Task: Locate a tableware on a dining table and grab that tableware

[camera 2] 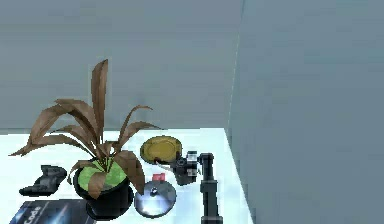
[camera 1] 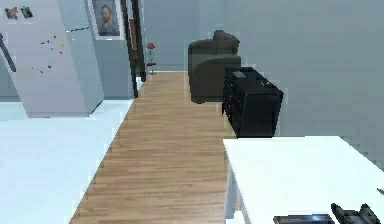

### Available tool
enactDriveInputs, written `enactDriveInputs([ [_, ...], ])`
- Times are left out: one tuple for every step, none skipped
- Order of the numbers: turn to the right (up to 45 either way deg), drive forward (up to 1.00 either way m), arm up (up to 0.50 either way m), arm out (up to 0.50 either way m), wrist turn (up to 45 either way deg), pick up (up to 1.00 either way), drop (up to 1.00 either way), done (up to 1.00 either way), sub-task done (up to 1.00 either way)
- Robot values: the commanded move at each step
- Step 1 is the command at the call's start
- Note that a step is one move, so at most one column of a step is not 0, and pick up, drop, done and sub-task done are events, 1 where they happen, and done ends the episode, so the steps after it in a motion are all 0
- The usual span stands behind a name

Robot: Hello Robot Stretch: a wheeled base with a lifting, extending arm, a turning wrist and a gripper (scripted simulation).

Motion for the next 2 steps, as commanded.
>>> enactDriveInputs([
  [0.0,0.00,0.10,0.00,0.0,0.00,0.00,0.00,0.00],
  [0.0,0.00,0.00,0.00,0.0,0.00,0.00,1.00,0.00],
])
